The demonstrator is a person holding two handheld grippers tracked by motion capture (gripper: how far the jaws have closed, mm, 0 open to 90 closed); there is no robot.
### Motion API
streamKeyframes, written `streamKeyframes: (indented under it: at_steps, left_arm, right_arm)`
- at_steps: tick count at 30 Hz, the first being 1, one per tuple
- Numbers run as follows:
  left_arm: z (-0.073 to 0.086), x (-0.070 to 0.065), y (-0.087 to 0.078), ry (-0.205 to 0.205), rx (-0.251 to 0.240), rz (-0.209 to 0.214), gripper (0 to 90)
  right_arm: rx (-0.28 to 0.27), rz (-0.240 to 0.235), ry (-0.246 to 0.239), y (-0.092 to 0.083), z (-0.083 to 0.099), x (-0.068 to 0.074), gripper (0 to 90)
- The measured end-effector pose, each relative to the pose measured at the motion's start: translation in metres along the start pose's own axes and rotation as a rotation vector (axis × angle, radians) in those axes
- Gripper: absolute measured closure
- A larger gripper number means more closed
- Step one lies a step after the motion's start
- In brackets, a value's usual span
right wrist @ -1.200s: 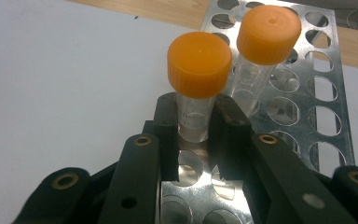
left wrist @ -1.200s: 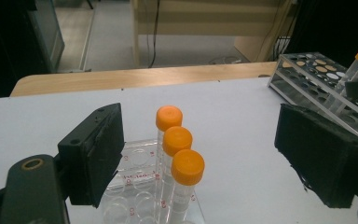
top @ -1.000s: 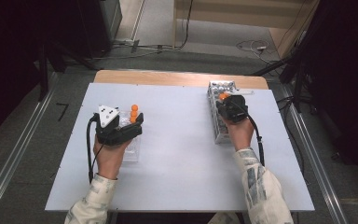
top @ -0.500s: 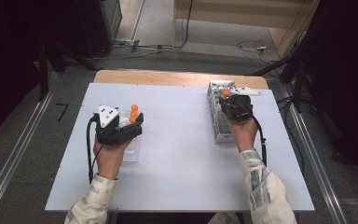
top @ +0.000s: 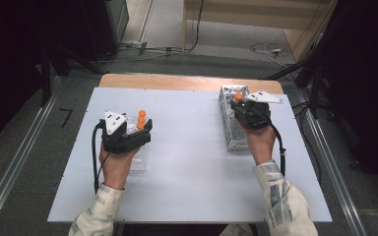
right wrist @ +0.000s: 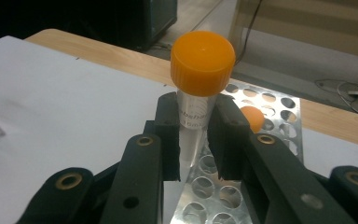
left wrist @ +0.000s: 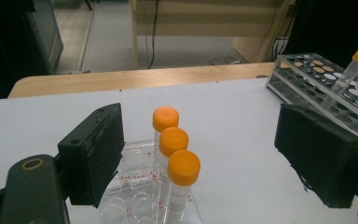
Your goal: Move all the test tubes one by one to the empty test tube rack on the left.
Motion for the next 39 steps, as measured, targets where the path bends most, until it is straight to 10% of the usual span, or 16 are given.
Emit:
streamKeyframes:
  at_steps: [18,39]
  left_arm:
    - [0.001,-0.005,0.0,0.01,0.0,0.014,16.0]
    - [0.001,-0.025,-0.002,0.036,-0.003,0.09,16.1]
  right_arm:
    - [0.003,-0.175,-0.064,-0.012,0.024,0.046,72.6]
    - [0.067,-0.276,-0.104,-0.006,0.047,0.076,72.5]
Point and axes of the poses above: each handheld gripper's, and its own axes: y roughly forward along the jaws, z roughly out of its underside, x roughly to its left, the point moved 4 cm from there along y, roughly forward along the jaws, and after that the axes turned 4 degrees about -x, right-handed, at the moved point
